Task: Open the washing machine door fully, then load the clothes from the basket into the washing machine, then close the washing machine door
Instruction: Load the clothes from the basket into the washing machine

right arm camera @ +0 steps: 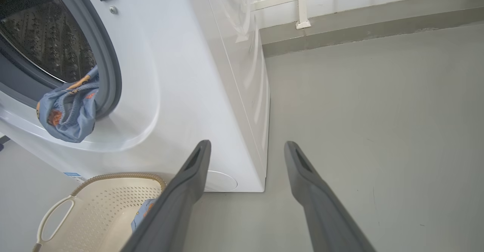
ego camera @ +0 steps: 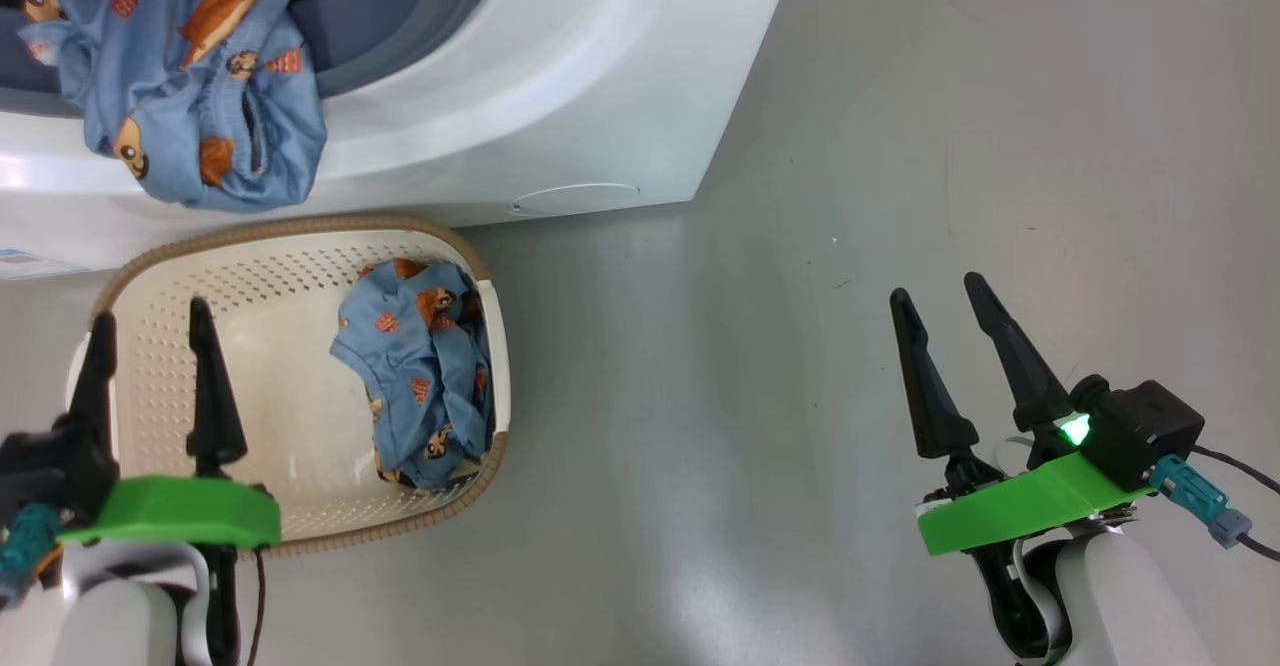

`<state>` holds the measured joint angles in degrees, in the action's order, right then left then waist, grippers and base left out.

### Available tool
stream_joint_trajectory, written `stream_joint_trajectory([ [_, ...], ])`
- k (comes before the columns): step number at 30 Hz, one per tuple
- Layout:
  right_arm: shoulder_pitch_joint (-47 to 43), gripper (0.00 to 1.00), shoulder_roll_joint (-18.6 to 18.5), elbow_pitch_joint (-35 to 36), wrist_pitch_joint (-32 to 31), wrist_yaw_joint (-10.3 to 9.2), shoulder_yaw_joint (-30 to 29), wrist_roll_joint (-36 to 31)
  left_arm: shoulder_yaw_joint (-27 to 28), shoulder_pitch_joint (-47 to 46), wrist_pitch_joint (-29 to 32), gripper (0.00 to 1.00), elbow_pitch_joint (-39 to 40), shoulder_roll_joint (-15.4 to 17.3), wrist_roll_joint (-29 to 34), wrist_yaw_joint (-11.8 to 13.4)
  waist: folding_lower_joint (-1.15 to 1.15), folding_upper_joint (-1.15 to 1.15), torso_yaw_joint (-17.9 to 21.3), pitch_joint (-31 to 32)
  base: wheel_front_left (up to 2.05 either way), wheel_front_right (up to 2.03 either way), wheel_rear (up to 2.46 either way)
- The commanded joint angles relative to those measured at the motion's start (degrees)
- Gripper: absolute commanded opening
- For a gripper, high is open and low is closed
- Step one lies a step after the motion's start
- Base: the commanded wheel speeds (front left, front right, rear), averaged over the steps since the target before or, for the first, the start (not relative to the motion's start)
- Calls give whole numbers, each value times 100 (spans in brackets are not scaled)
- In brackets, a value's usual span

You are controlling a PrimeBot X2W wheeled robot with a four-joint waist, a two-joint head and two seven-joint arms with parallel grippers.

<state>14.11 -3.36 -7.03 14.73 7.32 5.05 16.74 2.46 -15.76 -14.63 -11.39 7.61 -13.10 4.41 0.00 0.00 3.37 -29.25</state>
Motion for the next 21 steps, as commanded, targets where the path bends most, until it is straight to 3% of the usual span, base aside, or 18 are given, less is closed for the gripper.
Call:
stream_joint_trajectory([
  [1,-79,100,4,123,27,17,134,-33,202,158,-25,100,165,151,-31,63,0,0,0,2,0,0,0],
  [21,-119,100,-24,112,27,17,131,-43,201,662,-34,100,295,89,-65,109,0,0,-33,82,0,0,0],
])
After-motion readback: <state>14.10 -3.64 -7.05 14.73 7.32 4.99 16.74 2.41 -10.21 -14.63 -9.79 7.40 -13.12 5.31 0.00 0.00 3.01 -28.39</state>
